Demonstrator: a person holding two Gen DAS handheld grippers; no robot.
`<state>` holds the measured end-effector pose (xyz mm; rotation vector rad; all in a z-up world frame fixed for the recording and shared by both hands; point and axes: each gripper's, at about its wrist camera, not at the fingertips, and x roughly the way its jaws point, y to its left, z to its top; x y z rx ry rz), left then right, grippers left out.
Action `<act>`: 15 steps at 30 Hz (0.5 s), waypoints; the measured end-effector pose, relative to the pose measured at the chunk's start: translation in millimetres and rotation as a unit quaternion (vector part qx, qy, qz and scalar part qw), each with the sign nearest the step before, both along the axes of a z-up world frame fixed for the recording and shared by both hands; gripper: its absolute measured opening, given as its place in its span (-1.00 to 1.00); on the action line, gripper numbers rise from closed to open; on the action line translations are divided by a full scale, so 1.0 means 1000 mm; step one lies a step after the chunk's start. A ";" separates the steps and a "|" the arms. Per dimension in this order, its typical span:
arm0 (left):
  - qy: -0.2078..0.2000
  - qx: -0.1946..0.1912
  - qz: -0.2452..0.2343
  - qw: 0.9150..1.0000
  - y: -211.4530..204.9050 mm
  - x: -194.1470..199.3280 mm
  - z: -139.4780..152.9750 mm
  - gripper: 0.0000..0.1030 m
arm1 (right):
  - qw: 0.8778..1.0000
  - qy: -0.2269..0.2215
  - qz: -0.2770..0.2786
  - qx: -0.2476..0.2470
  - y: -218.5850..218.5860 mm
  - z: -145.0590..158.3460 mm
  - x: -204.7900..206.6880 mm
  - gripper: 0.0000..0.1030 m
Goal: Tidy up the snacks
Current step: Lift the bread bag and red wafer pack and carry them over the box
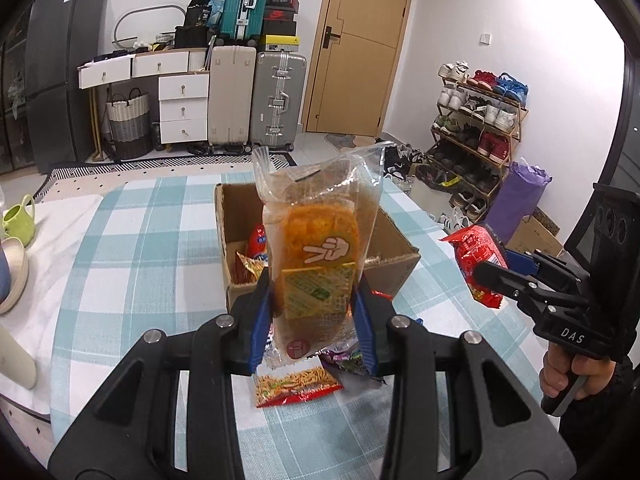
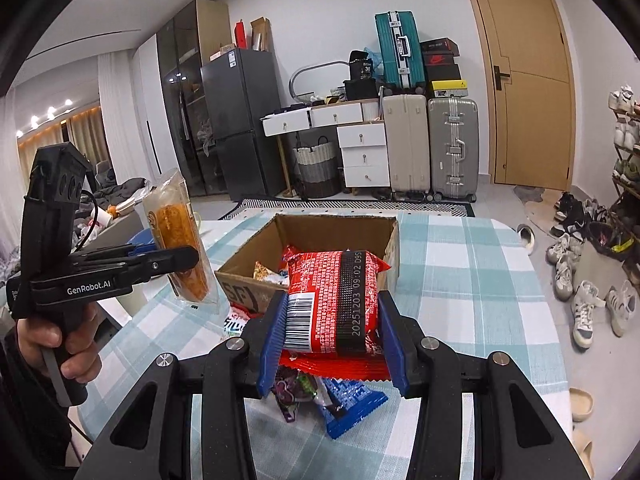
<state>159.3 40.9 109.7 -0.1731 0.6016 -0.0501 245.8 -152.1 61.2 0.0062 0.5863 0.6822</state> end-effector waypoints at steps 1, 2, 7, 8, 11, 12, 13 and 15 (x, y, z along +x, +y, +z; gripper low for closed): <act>-0.001 0.001 0.000 1.000 -0.001 0.004 0.003 -0.35 | 1.000 0.000 0.000 0.001 0.000 0.001 0.001 -0.14; -0.004 0.003 0.000 1.000 -0.004 0.008 0.006 -0.35 | 1.000 -0.001 0.001 0.002 0.001 0.002 0.002 -0.14; -0.012 0.008 0.003 1.000 -0.001 0.020 0.021 -0.35 | 1.000 -0.005 0.002 0.004 0.005 0.008 0.010 -0.14; -0.013 0.009 0.004 1.000 0.001 0.021 0.023 -0.35 | 1.000 -0.006 0.001 0.005 0.006 0.009 0.012 -0.14; -0.014 0.010 0.007 1.000 0.003 0.035 0.027 -0.35 | 1.000 -0.006 0.005 0.012 0.008 0.013 0.019 -0.14; -0.013 0.011 0.008 1.000 0.003 0.039 0.029 -0.35 | 1.000 -0.007 0.005 0.012 0.009 0.014 0.021 -0.14; -0.013 0.012 0.009 1.000 0.001 0.043 0.028 -0.35 | 1.000 -0.008 0.005 0.012 0.010 0.014 0.024 -0.14; -0.012 0.016 0.012 1.000 0.002 0.052 0.030 -0.35 | 1.000 -0.007 0.007 0.015 0.013 0.015 0.031 -0.14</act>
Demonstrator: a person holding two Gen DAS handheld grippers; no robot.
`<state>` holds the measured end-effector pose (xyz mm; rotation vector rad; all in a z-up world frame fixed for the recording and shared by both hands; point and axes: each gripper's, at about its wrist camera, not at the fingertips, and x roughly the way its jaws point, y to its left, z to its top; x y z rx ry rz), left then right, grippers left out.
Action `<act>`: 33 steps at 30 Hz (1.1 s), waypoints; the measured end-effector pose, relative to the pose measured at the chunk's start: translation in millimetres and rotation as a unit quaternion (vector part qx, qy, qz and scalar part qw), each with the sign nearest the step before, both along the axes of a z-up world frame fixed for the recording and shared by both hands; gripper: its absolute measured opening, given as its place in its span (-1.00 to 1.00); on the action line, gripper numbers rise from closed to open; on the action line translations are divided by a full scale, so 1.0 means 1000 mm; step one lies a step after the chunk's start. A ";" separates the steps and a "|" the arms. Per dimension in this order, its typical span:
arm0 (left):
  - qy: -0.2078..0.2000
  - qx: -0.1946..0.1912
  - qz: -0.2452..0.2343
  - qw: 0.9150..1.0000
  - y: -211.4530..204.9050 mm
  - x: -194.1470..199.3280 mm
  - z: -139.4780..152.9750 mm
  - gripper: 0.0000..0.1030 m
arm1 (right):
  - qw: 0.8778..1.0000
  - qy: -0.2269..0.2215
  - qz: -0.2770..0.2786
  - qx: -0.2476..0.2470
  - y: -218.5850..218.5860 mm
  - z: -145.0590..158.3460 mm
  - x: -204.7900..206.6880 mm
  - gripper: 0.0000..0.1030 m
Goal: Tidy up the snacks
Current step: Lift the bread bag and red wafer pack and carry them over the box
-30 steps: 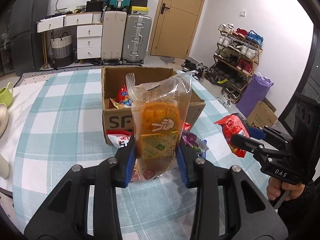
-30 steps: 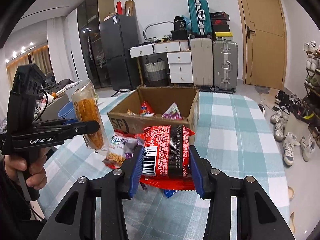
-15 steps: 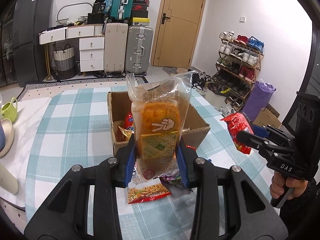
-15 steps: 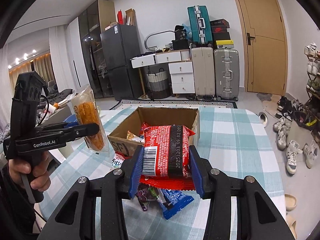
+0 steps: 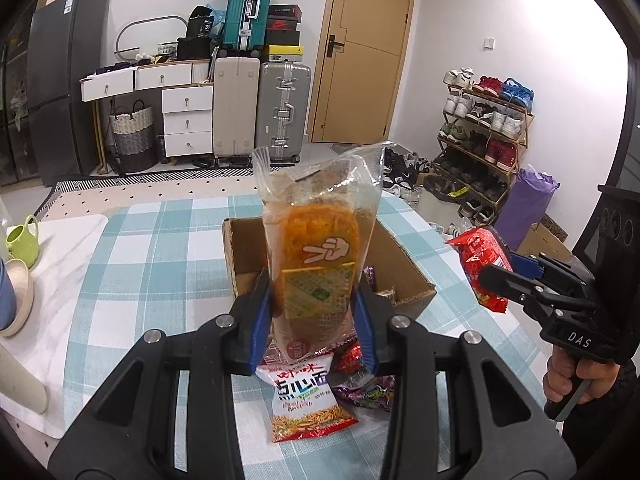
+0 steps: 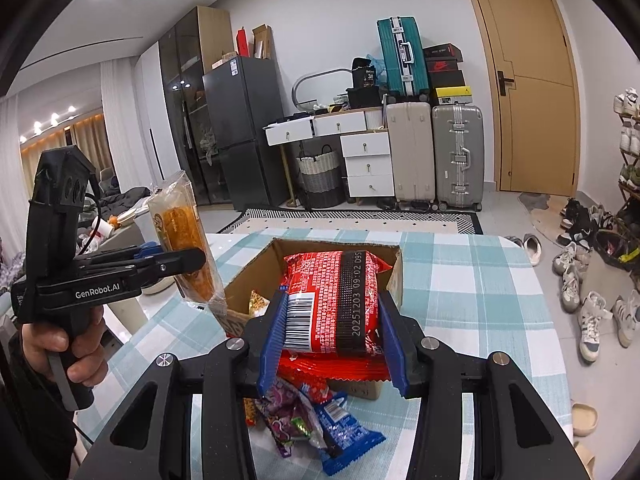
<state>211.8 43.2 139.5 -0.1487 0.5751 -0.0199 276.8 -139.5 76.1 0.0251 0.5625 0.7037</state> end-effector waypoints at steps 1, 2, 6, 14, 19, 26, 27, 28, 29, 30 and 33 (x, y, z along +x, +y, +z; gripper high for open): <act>0.000 0.001 0.002 1.000 0.001 0.002 0.001 -0.35 | 1.000 0.001 0.000 0.000 0.002 0.000 0.003 -0.14; 0.000 0.002 0.003 1.000 0.002 0.006 0.001 -0.35 | 1.000 0.000 0.001 0.000 0.003 0.001 0.006 -0.14; 0.002 0.004 0.007 1.000 0.005 0.023 0.000 -0.35 | 1.000 0.001 0.006 0.002 0.010 0.000 0.015 -0.14; 0.009 0.008 0.016 1.000 0.006 0.053 -0.011 -0.35 | 1.000 0.006 0.007 0.007 0.021 -0.002 0.038 -0.14; 0.013 0.004 0.024 1.000 0.013 0.071 -0.021 -0.35 | 1.000 0.008 0.006 0.007 0.027 -0.003 0.053 -0.14; 0.014 -0.005 0.038 0.999 0.028 0.094 -0.030 -0.35 | 1.000 0.008 0.012 0.003 0.041 -0.010 0.068 -0.14; 0.014 -0.007 0.041 0.999 0.031 0.097 -0.031 -0.35 | 1.000 0.010 0.014 0.003 0.044 -0.012 0.071 -0.14; 0.013 -0.007 0.042 0.999 0.033 0.100 -0.033 -0.35 | 1.000 0.012 0.015 0.002 0.046 -0.014 0.073 -0.14; 0.014 -0.006 0.044 0.999 0.034 0.104 -0.035 -0.35 | 1.000 0.014 0.018 0.001 0.049 -0.016 0.076 -0.14; 0.015 -0.005 0.046 0.999 0.036 0.107 -0.037 -0.35 | 1.000 0.014 0.022 0.000 0.053 -0.017 0.078 -0.14; 0.021 -0.003 0.049 0.999 0.040 0.118 -0.044 -0.35 | 0.999 0.018 0.031 -0.009 0.063 -0.023 0.085 -0.14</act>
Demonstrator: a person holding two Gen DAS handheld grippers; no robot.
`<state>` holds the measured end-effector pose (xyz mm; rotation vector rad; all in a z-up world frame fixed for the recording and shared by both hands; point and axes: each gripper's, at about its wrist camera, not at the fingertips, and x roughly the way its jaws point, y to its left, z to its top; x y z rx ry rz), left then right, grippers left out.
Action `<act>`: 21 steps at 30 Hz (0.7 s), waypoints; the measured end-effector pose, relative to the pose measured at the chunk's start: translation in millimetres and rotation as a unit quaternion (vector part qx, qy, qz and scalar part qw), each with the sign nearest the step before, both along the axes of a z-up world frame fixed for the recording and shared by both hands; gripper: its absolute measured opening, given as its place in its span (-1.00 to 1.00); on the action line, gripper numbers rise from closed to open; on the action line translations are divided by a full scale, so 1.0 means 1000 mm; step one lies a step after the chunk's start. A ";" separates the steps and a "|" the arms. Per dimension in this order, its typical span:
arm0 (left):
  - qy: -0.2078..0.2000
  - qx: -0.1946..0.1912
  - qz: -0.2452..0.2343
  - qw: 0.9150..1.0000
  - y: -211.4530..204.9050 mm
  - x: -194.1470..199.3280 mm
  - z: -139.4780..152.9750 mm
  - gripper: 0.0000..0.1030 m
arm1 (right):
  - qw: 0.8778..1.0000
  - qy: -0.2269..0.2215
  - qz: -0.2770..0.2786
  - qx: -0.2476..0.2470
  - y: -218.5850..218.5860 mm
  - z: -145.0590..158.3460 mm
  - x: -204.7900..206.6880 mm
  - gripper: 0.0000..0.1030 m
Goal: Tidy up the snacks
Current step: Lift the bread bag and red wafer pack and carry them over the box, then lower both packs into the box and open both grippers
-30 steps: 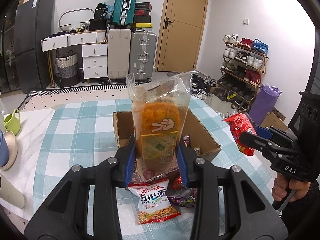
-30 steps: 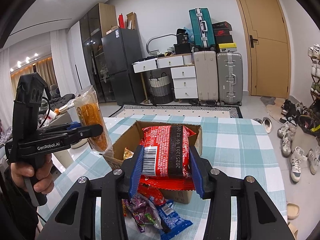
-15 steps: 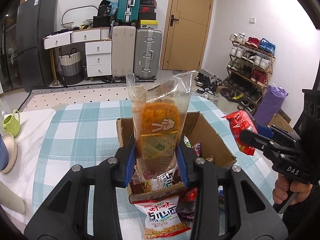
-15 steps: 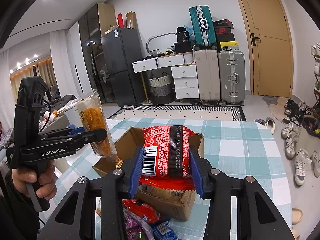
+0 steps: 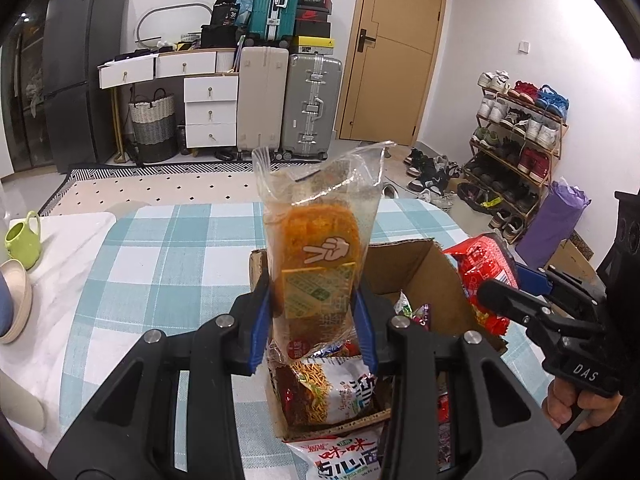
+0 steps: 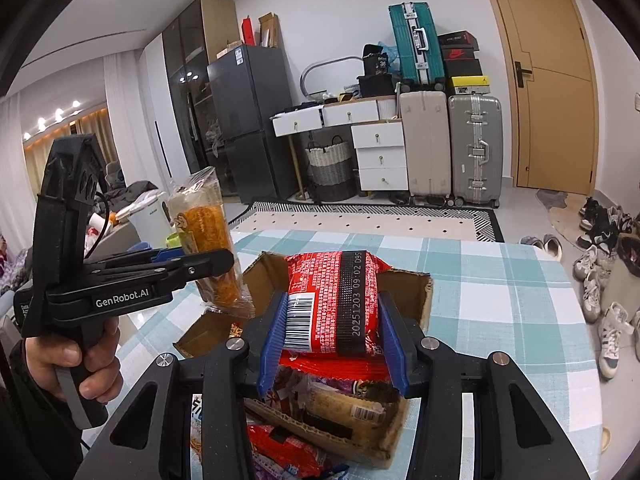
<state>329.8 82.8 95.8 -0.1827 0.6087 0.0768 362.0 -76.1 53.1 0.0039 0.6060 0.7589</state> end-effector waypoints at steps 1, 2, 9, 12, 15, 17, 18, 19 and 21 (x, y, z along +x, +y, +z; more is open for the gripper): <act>0.002 0.000 0.000 1.000 0.001 0.003 -0.003 -0.35 | 1.000 0.001 0.000 -0.002 0.003 -0.002 0.003 -0.14; 0.004 0.001 0.000 1.000 0.001 0.007 -0.005 -0.35 | 1.000 0.002 0.001 -0.005 0.005 -0.004 0.005 -0.14; 0.018 0.001 -0.009 1.000 0.001 0.034 -0.022 -0.35 | 1.000 0.024 -0.004 -0.012 0.012 -0.019 0.025 -0.14; 0.021 -0.002 -0.014 1.000 0.000 0.045 -0.030 -0.35 | 0.999 0.027 -0.005 -0.016 0.013 -0.025 0.031 -0.14; 0.025 -0.006 -0.019 0.999 0.001 0.055 -0.039 -0.35 | 0.999 0.030 -0.003 -0.023 0.016 -0.030 0.036 -0.14; 0.028 -0.008 -0.021 0.999 0.002 0.062 -0.045 -0.35 | 0.999 0.028 -0.003 -0.028 0.016 -0.032 0.039 -0.14; 0.031 -0.007 -0.020 0.999 0.002 0.065 -0.048 -0.35 | 0.999 0.031 -0.003 -0.026 0.017 -0.033 0.041 -0.14; 0.031 -0.006 -0.019 0.999 0.003 0.067 -0.050 -0.35 | 0.999 0.033 -0.004 -0.026 0.017 -0.035 0.043 -0.14; 0.030 -0.004 -0.023 0.999 0.004 0.074 -0.055 -0.35 | 0.999 0.036 -0.007 -0.032 0.018 -0.038 0.047 -0.14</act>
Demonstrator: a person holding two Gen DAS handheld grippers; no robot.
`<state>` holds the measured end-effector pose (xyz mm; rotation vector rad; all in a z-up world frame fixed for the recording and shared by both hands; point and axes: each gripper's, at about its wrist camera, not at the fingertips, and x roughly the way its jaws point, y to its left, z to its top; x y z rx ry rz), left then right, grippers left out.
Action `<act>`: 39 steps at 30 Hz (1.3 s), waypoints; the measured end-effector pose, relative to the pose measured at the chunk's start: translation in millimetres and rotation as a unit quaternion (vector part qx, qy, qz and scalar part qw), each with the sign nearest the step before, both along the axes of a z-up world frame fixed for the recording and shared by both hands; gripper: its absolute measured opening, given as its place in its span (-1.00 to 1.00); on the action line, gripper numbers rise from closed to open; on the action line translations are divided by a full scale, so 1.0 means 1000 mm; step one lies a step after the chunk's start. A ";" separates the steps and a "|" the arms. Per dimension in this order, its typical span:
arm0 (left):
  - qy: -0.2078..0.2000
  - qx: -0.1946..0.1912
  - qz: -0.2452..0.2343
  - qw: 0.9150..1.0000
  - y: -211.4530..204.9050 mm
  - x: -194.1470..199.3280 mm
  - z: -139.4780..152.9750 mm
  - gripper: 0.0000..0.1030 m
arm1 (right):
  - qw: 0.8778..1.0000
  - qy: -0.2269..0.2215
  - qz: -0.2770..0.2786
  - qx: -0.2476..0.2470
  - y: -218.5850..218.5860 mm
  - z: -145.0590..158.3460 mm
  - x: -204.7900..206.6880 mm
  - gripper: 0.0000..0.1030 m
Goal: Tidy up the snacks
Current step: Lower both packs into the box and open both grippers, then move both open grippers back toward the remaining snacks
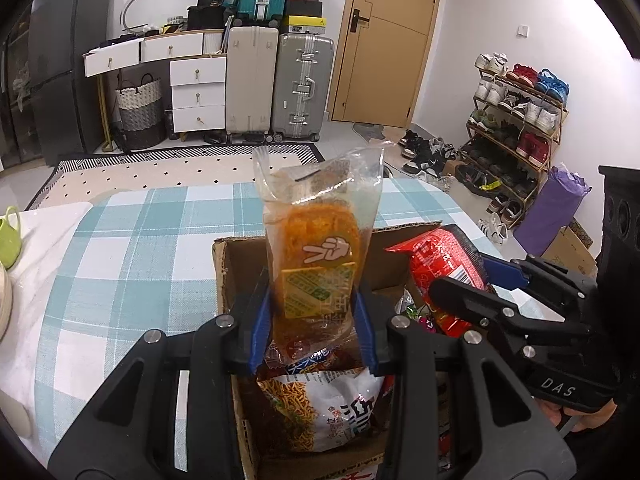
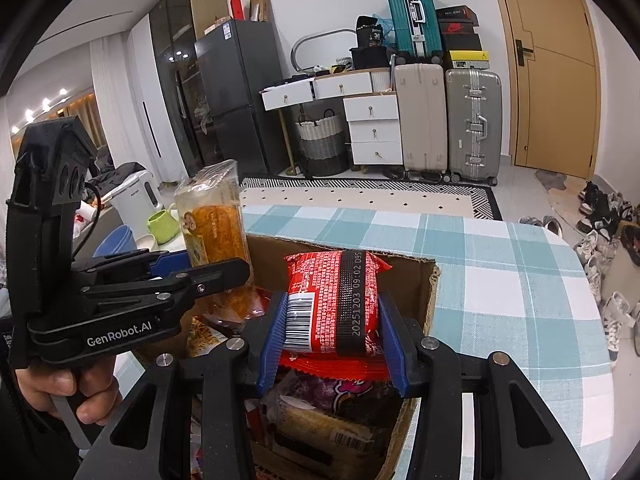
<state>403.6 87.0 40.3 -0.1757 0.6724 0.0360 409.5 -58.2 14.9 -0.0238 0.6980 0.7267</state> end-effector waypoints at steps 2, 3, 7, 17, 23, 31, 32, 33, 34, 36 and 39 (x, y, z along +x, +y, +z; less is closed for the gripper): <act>0.005 0.005 0.005 1.000 0.000 0.006 -0.005 -0.35 | 1.000 0.005 0.000 -0.005 0.001 -0.002 0.003 -0.14; 0.006 0.007 0.002 1.000 -0.001 0.009 -0.008 -0.35 | 1.000 0.003 0.001 -0.010 0.002 -0.004 0.004 -0.14; 0.021 0.004 -0.004 1.000 0.000 0.015 -0.021 -0.35 | 1.000 0.006 0.000 -0.026 0.004 -0.010 0.007 -0.14; 0.034 0.019 -0.005 0.999 -0.002 0.024 -0.036 -0.35 | 1.000 0.012 0.006 -0.023 0.000 -0.012 0.015 -0.14; 0.039 0.030 -0.013 0.999 -0.007 0.021 -0.042 -0.35 | 1.000 0.014 0.015 -0.023 0.005 -0.013 0.017 -0.14; 0.045 0.026 -0.017 0.999 -0.008 0.017 -0.040 -0.35 | 0.999 0.019 0.033 -0.008 0.004 -0.013 0.008 -0.05; 0.045 0.025 -0.018 0.998 -0.008 0.015 -0.040 -0.34 | 0.999 0.017 0.034 -0.005 0.002 -0.012 0.005 -0.03; 0.045 0.025 -0.018 0.999 -0.006 0.014 -0.038 -0.34 | 0.999 0.016 0.034 -0.005 0.000 -0.010 0.002 0.02; 0.049 0.022 -0.017 0.998 -0.006 0.013 -0.037 -0.32 | 0.999 0.013 0.031 -0.006 -0.002 -0.008 -0.002 0.06; 0.053 0.018 -0.021 0.998 -0.006 0.008 -0.035 -0.17 | 1.000 0.003 0.023 -0.006 -0.009 -0.004 -0.010 0.32; 0.051 0.025 -0.014 0.998 -0.006 -0.004 -0.031 0.24 | 1.000 -0.001 0.015 0.005 -0.023 0.002 -0.024 0.72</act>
